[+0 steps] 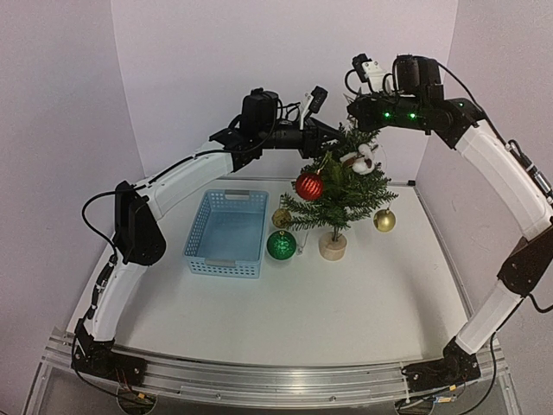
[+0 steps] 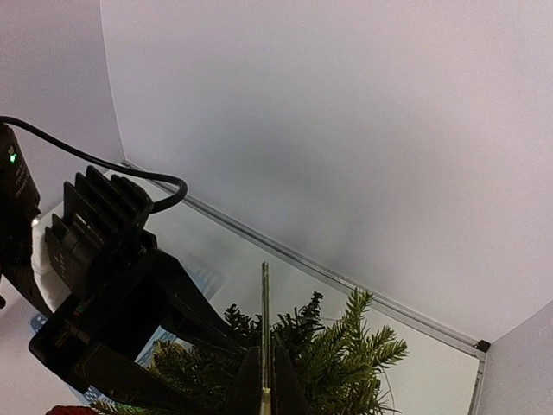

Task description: Decorate the small christmas tree

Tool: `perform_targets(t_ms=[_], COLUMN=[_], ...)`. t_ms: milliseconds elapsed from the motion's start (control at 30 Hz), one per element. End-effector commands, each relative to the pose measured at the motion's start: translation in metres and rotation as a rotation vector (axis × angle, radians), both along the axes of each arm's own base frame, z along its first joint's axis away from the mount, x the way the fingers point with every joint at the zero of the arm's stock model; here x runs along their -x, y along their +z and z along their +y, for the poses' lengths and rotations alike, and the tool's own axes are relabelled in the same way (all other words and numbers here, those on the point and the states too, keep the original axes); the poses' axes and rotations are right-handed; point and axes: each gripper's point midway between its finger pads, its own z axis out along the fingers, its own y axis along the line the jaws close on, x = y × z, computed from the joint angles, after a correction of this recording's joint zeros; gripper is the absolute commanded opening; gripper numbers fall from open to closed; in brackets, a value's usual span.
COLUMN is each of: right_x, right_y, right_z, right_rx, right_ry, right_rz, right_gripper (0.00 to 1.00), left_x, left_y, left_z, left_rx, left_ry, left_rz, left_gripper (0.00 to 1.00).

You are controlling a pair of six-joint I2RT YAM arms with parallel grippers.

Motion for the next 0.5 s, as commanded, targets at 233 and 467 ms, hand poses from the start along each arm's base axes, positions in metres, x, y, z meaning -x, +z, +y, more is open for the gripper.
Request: perform_targets(t_ms=[233,467], right_x=[-0.006,-0.003], right_y=[-0.004,-0.023], right_z=[-0.001,-0.004], right_rx=[0.009,0.019], right_ry=[-0.007,-0.009], right_rz=[-0.005,0.036], right_gripper=[0.00,0.00], left_x=[0.006,0.006], left_y=[0.013,0.013], left_z=[0.003,0.003], left_rx=[0.020,0.018], left_ry=[-0.007,-0.008], left_rz=[-0.012,-0.011], left_gripper=[0.40,0.40])
